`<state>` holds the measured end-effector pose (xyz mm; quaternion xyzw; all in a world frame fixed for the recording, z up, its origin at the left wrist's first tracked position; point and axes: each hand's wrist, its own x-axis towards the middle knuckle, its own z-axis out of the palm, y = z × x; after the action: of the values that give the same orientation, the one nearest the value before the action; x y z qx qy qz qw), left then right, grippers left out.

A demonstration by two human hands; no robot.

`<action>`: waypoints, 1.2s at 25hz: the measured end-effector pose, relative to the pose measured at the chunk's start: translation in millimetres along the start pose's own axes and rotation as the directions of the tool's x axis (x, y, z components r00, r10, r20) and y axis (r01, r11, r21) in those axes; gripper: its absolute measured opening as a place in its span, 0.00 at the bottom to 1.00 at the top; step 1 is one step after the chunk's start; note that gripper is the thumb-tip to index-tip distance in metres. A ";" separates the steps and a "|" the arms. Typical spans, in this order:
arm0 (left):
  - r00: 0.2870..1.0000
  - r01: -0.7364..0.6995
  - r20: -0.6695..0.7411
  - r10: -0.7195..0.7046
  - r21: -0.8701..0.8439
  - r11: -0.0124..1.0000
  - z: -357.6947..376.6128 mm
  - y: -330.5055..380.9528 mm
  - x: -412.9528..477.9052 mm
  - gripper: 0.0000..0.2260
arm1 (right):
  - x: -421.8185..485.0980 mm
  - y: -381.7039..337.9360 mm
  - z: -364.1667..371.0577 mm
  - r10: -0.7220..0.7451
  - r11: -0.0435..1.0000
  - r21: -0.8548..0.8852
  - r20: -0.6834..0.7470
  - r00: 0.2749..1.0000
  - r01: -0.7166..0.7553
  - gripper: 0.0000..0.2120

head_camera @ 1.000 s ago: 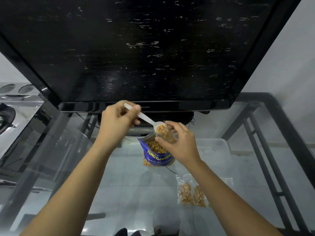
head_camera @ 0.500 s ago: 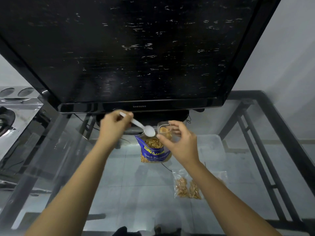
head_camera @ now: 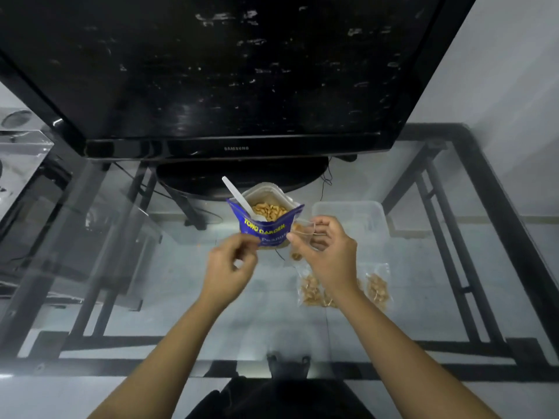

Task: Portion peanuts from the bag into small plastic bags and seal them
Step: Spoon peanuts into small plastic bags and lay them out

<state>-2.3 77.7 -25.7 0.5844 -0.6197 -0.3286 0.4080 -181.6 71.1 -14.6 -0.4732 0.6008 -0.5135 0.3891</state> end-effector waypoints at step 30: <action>0.939 -0.310 0.298 0.173 0.511 0.802 85.6 -87.3 -51.7 0.20 | -28.3 114.4 -11.2 0.055 0.552 -0.710 0.554 0.831 0.437 0.18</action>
<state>-39.5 114.3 -147.8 0.5491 -0.8015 -0.1483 0.1844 -204.6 104.0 -126.0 -0.7818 0.5821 -0.0726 0.2114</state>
